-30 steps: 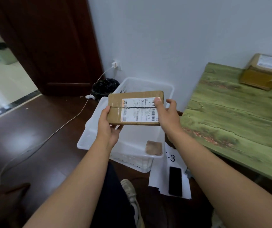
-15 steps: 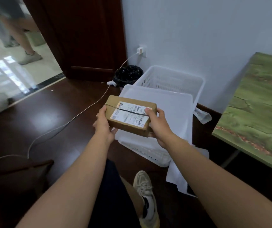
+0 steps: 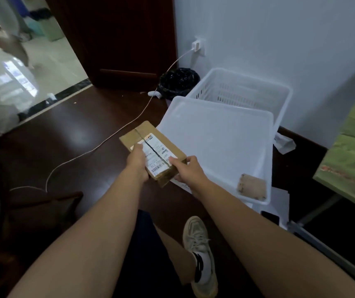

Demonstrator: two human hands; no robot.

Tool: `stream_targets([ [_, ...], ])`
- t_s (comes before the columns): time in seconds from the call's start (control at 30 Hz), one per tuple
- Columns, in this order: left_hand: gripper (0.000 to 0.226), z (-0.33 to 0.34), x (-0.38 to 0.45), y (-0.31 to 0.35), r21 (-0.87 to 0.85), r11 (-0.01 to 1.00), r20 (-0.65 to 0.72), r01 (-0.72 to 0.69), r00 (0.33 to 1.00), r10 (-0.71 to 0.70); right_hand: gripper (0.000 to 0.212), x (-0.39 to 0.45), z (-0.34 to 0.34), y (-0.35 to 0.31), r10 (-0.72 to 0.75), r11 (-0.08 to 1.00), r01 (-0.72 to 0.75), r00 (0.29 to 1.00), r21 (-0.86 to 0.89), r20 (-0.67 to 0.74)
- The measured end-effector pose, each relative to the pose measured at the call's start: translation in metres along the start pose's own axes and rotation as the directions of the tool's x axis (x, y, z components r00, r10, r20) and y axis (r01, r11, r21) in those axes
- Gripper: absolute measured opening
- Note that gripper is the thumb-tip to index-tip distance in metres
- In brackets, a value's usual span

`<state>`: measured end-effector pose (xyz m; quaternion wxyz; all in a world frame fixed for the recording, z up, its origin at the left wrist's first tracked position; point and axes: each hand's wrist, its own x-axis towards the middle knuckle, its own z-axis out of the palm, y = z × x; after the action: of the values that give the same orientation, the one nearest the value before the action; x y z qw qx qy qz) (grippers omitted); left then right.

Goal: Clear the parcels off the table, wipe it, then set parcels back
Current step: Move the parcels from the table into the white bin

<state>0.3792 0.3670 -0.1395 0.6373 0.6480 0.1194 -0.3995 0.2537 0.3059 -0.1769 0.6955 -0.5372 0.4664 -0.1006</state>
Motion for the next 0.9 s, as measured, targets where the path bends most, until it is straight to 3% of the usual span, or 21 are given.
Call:
stream_targets([
  [0.13,0.034,0.001,0.004,-0.002,0.006,1.000,-0.016,-0.003,1.000,0.003,0.043,0.003,0.006,0.006,-0.008,1.000,0.007,0.999,-0.023,-0.041],
  [0.27,0.030,0.001,0.006,-0.003,0.027,1.000,-0.048,0.012,0.999,-0.010,0.063,0.006,0.013,0.010,-0.036,0.996,0.031,0.998,-0.088,-0.054],
  [0.37,0.031,0.001,0.007,-0.006,0.075,0.997,-0.081,0.007,0.997,-0.001,0.060,0.010,0.017,0.014,-0.042,0.994,0.036,0.997,-0.104,-0.060],
  [0.5,0.033,0.001,0.005,-0.005,0.107,0.994,-0.117,-0.007,0.993,0.019,0.073,0.020,0.020,0.021,-0.056,0.994,0.049,0.996,-0.098,-0.071],
  [0.77,0.024,0.011,0.001,-0.004,0.096,0.995,-0.180,-0.035,0.982,0.051,0.064,-0.006,0.004,0.002,-0.060,0.987,0.048,0.995,-0.151,-0.075],
  [0.9,0.067,0.012,0.035,-0.014,0.199,0.979,-0.351,-0.043,0.930,0.112,0.059,-0.021,-0.015,-0.009,-0.092,0.976,0.073,0.992,-0.206,-0.087],
])
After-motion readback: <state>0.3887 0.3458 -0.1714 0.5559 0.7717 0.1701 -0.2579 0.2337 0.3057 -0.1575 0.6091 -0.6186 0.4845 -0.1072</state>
